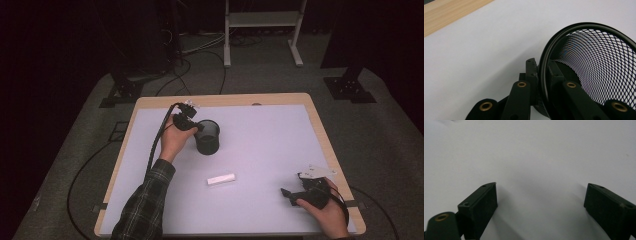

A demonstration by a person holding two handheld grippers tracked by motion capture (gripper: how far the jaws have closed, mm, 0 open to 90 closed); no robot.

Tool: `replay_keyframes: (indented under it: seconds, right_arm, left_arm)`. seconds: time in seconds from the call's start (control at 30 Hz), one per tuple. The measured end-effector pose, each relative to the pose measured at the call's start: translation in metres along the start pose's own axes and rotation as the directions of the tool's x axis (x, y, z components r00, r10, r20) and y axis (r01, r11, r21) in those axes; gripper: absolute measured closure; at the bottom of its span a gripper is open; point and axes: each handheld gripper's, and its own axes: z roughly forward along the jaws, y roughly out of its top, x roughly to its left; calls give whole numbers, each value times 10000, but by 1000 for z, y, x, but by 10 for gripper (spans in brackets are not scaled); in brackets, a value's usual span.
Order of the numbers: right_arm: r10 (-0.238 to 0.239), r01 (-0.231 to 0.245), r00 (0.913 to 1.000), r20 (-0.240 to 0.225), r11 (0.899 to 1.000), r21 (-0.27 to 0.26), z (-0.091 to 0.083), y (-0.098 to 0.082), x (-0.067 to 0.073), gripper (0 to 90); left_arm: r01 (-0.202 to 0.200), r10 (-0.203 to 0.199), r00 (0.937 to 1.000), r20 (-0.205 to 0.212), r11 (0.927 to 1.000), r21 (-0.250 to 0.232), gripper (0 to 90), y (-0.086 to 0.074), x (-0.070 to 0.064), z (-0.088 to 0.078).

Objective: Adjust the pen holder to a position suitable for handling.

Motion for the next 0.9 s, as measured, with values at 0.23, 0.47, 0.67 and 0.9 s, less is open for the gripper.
replay_keyframes:
  seconds: [0.23, 0.47, 0.67, 0.9]
  right_arm:
    - [4, -4, 10000, -3, 10000, 2, 0, 0, 0, 101]
    - [5, -5, 10000, -6, 10000, -2, 0, 0, 0, 102]
    - [8, -8, 10000, -5, 10000, -2, 0, 0, 0, 101]
    - [2, -2, 10000, -4, 10000, -4, 0, 0, 0, 102]
  left_arm:
    - [-12, 12, 10000, 83, 10000, -13, 831, 1, -3, -5]
    - [-103, 104, 9991, 409, 9999, -29, 832, 3, -12, -13]
    - [-316, 306, 9971, 698, 9994, 132, 832, 4, -23, -17]
    - [-651, 620, 9936, 948, 9974, 303, 832, 5, -37, -15]
